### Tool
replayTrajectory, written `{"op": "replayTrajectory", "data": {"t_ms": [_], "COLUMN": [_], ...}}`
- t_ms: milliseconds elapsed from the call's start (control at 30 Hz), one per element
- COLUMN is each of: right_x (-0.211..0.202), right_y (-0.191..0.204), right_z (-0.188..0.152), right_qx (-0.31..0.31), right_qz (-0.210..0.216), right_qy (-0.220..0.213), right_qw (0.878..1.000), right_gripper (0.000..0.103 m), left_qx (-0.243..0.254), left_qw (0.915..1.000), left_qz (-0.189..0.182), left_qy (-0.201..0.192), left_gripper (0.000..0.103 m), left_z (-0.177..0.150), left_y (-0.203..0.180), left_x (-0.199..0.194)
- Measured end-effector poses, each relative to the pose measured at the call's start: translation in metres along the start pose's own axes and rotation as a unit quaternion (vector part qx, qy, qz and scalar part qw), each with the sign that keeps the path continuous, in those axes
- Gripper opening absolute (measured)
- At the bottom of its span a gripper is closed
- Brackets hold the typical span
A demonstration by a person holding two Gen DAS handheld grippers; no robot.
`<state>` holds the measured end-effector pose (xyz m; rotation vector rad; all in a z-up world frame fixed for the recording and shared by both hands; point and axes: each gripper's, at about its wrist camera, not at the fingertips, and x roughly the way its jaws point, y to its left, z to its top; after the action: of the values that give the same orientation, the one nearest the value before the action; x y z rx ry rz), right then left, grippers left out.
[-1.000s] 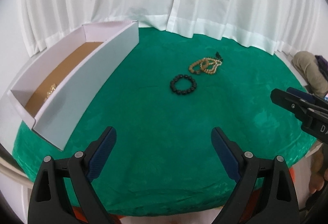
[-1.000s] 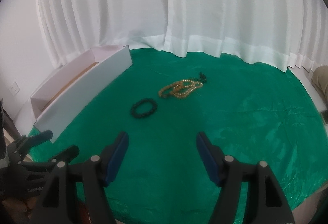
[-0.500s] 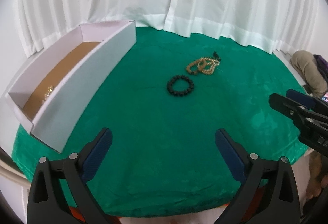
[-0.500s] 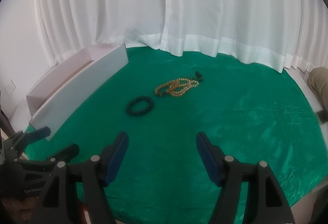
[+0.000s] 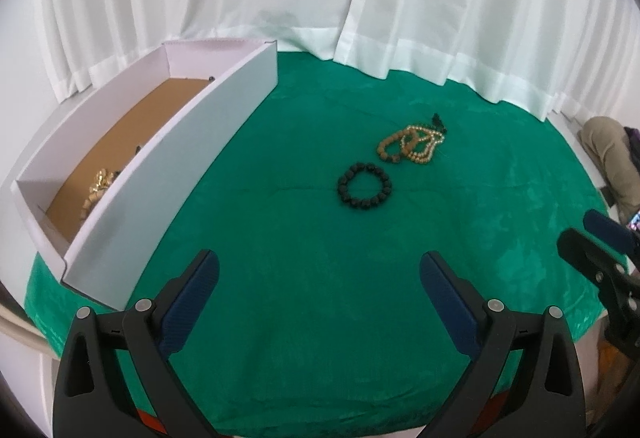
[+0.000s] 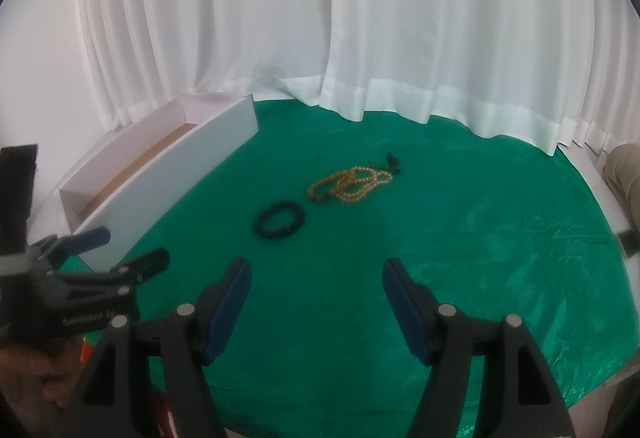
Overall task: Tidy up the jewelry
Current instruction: 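Move both open tools back over the black bracelet and necklaces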
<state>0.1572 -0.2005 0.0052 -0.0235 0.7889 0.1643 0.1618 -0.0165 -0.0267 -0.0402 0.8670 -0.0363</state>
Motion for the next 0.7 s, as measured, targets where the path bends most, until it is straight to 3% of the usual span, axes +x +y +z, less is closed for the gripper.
{"op": "replayTrajectory", "data": {"t_ms": [700], "right_x": [0.012], "right_y": [-0.009], "right_z": [-0.013], "right_qx": [0.004], "right_qz": [0.006], "right_qy": [0.028], "right_qw": [1.0], "right_gripper": [0.07], "left_qx": [0.044], "left_qw": [0.9989], "left_qz": [-0.009], "left_qy": [0.016], "left_gripper": [0.101], "left_z": [-0.004], "left_y": [-0.011], "left_x": [0.009]}}
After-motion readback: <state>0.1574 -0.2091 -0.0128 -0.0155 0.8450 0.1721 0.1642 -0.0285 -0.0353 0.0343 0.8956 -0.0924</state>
